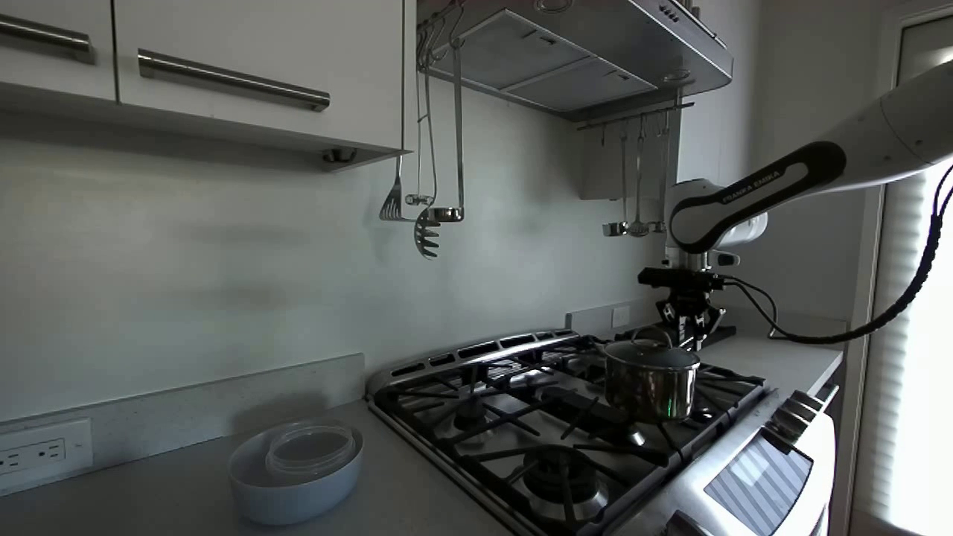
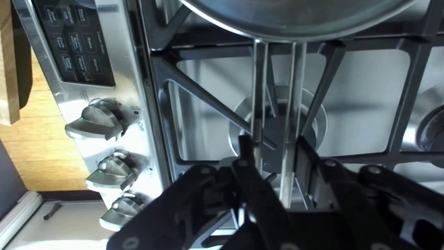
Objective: Slide the silver pot to the bottom right cooker on the hob of the stove, pick up the silver pot lid and put it on the hob of the stove
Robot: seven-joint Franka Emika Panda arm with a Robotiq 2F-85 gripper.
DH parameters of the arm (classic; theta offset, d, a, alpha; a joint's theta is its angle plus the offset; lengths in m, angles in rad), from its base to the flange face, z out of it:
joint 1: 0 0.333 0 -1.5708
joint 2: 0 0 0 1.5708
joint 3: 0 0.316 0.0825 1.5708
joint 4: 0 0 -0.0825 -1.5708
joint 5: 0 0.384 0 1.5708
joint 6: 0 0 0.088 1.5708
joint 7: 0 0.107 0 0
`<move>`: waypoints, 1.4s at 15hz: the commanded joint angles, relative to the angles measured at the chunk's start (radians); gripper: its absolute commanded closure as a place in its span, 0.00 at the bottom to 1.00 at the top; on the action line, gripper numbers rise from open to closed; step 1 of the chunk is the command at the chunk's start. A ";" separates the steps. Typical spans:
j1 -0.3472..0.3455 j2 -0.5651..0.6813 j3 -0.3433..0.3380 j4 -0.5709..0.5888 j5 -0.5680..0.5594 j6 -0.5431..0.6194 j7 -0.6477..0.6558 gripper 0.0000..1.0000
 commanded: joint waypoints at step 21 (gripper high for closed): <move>-0.094 0.100 -0.121 0.086 0.018 0.110 -0.150 0.92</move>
